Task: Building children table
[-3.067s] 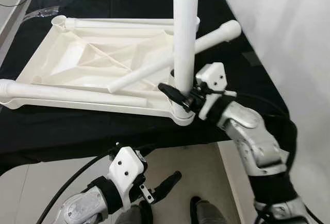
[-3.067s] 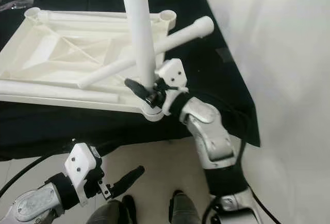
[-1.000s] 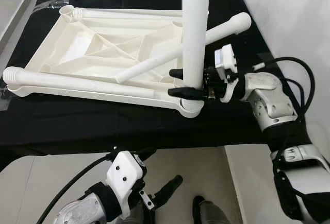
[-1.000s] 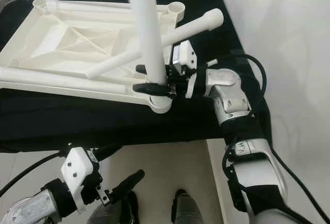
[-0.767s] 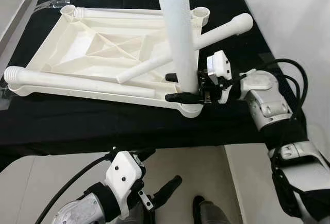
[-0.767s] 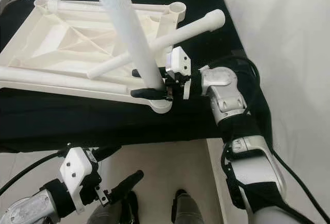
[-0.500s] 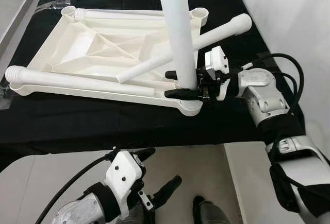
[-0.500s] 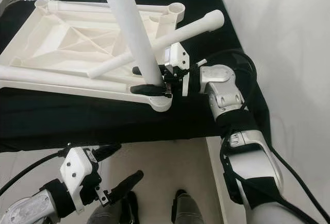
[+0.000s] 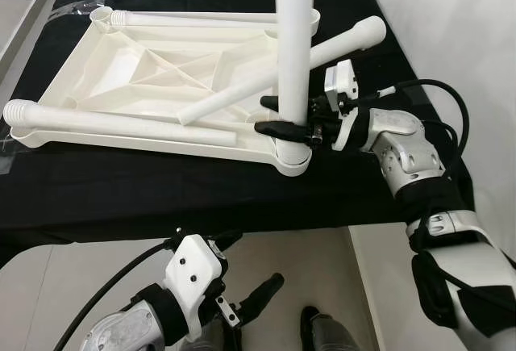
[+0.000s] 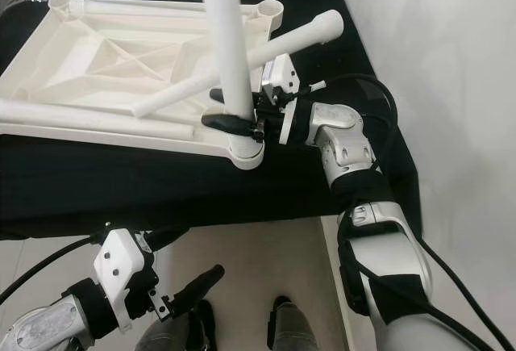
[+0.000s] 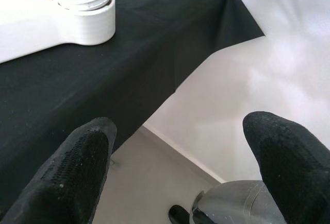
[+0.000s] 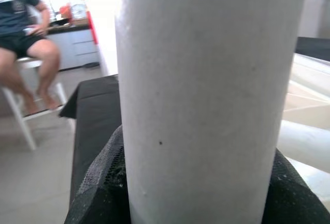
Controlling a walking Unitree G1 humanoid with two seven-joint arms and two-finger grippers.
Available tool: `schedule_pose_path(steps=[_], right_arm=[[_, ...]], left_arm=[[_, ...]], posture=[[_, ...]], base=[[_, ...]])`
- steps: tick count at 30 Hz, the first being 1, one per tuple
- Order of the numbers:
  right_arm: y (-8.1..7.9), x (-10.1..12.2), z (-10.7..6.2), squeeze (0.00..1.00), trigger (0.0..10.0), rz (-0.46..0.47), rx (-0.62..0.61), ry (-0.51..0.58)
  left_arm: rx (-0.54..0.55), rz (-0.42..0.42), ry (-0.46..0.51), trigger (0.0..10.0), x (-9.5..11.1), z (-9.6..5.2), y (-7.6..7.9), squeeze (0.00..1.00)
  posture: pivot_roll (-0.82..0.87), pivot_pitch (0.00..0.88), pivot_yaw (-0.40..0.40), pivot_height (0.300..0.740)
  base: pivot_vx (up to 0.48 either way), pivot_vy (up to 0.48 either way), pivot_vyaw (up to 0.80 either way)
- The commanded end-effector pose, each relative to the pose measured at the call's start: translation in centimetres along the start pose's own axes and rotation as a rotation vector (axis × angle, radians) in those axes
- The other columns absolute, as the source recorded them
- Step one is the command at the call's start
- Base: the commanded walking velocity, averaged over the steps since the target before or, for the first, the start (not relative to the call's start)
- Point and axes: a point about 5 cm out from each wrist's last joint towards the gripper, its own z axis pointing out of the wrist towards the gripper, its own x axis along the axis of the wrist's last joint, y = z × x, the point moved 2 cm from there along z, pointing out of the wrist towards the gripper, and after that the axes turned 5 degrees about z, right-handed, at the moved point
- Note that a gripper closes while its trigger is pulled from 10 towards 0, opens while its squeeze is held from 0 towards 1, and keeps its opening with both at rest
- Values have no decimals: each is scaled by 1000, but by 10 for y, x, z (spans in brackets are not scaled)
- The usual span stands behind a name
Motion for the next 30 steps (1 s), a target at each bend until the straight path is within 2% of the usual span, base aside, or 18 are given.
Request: schedule_pose_path(steps=[1,5,12,14,15,17,19,24,30], right_arm=[[5,-22,-11,0,10000,50,-132,-67],[9,-21,-18,0,10000,51,-191,-58],[4,-20,-22,0,10000,40,-174,-33],[-5,-20,-23,0,10000,28,-86,-33],[-5,-20,-23,0,10000,28,-86,-33],[-11,-21,-25,0,10000,50,7,-41],[-12,-22,-27,0,10000,73,45,-49],[-12,-23,-28,0,10000,85,76,-52],[-12,-37,-32,0,10000,67,80,-132]], left_arm=[[-10,-21,-15,10000,-4,0,3,0],[-10,-22,-13,10000,-5,1,3,0],[-13,-20,-11,10000,-6,2,2,0],[-14,-18,-10,10000,-5,3,2,0],[-14,-18,-10,10000,-5,3,2,0],[-13,-15,-10,10000,-5,3,2,0],[-11,-13,-10,10000,-5,2,1,0],[-9,-13,-10,10000,-4,2,1,0],[-5,-14,-12,10000,-4,0,1,0]], posture=[[74,323,57,740],[69,318,57,740],[67,313,58,740],[69,315,59,740],[69,315,59,740],[71,317,58,740],[75,321,57,740],[77,323,56,740],[87,333,61,740]], base=[[0,0,0],[0,0,0],[0,0,0],[0,0,0],[0,0,0],[0,0,0],[0,0,0],[0,0,0],[0,0,0]])
